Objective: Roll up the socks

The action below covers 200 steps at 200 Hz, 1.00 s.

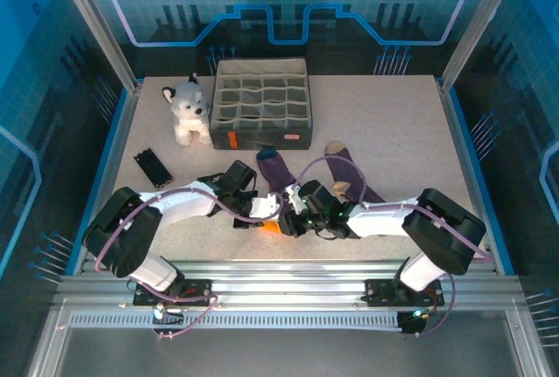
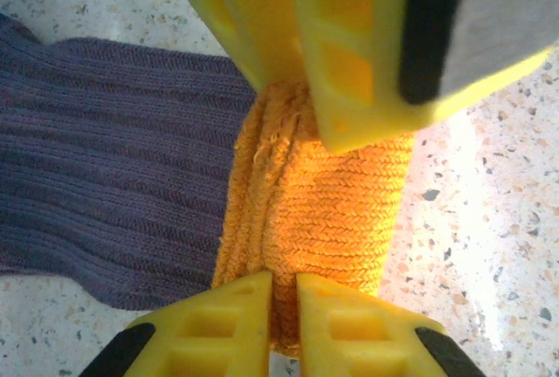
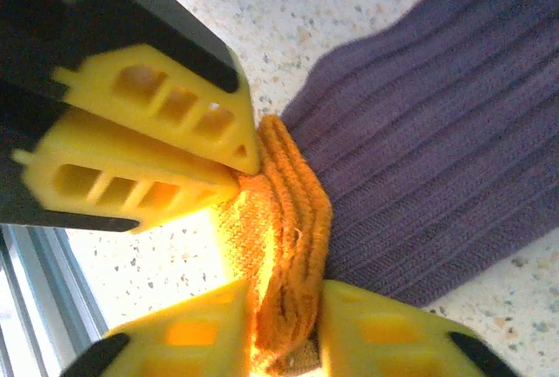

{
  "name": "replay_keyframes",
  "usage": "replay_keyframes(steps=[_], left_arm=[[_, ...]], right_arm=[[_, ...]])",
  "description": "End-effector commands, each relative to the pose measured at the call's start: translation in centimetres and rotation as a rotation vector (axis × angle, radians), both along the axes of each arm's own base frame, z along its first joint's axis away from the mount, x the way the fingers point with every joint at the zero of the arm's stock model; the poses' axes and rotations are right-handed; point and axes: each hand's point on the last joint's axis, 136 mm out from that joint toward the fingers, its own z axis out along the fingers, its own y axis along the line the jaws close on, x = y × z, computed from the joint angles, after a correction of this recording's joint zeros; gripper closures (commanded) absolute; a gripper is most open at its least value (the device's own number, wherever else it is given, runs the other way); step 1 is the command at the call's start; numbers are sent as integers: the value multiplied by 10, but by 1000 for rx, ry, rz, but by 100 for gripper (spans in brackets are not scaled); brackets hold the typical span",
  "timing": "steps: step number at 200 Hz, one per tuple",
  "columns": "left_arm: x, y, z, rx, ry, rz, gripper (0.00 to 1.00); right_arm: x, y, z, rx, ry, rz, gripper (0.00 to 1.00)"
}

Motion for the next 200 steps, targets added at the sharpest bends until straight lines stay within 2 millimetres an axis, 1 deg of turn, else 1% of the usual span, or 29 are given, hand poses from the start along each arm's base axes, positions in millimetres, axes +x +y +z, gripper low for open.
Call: replay_keyframes(steps=[1, 21, 38, 59, 85, 95, 99, 131, 147, 176, 200], left_arm=[[-9, 4, -4, 27, 68, -22, 86], [-9, 3, -4, 33, 84, -19, 86], [-9, 3, -4, 33, 91, -16, 86], [-9, 2, -3, 35, 101, -15, 85], [-8, 2, -3, 39, 110, -16, 85], [-9, 2, -3, 40, 114, -16, 85], [-8, 2, -3, 41, 115, -16, 85], [-9, 1, -3, 52, 146, -13, 85], [-9, 0, -3, 57, 158, -14, 85], [-8, -1, -2, 57, 178, -10, 85], [-8, -1, 0, 55, 193, -6, 85]], right_arm=[[2, 7, 23, 79, -97, 16, 69], [-2, 7, 36, 117, -178, 30, 68], [-8, 2, 47, 113, -284, 46, 68], [-19, -3, 56, 28, -431, 121, 68], [-34, -5, 62, -92, -629, 279, 65], [-38, -4, 62, -126, -695, 340, 64], [-41, -7, 55, -166, -702, 371, 63], [-51, -10, 37, -347, -862, 553, 60], [-49, -9, 33, -426, -937, 600, 59], [-41, -5, 31, -550, -1078, 656, 58], [-37, -3, 22, -627, -1122, 720, 55]])
